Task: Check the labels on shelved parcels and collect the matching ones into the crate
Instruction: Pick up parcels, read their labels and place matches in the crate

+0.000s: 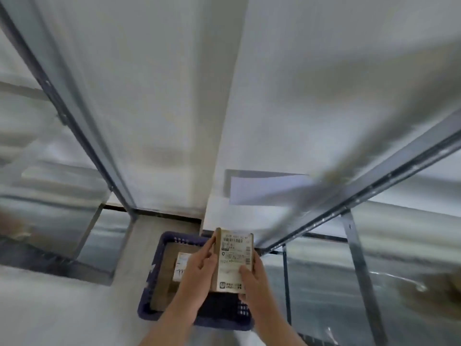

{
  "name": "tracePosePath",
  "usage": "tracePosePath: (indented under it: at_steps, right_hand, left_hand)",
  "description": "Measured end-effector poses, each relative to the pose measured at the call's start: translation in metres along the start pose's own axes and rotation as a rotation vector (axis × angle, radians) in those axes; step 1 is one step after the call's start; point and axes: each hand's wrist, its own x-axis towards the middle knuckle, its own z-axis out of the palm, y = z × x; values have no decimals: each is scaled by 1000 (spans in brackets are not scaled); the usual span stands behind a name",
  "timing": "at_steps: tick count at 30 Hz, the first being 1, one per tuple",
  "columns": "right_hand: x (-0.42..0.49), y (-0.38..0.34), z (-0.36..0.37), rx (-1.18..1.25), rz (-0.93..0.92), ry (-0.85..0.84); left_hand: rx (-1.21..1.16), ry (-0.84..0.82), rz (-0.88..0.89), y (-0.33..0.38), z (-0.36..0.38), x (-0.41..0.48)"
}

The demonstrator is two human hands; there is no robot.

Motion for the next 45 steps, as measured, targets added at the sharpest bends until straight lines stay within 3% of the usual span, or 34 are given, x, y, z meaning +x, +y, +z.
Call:
tracePosePath:
  at_steps: [11,21,24,30,37,40,45]
  right_hand:
    - [181,163,-32,-231,144,269]
    - [319,293,-50,-439,205,288]
    - [342,304,-46,-537,201,281]
    - [362,305,-35,-695,138,339]
    - [355,312,-45,-775,165,324]
    - [347,302,-50,-746,191,308]
    - [305,250,-53,-567,110,337]
  left_hand:
    - [265,-93,-227,-191,55,167]
    - [678,-407,-207,-324,68,285]
    - [770,-422,-196,-348,67,307]
    - [998,-285,-50,-372,72,327]
    - [1009,-232,0,-378,77,325]
    - [1027,-225,-64,-363,81,320]
    - [826,-233,-135,-281,81,284]
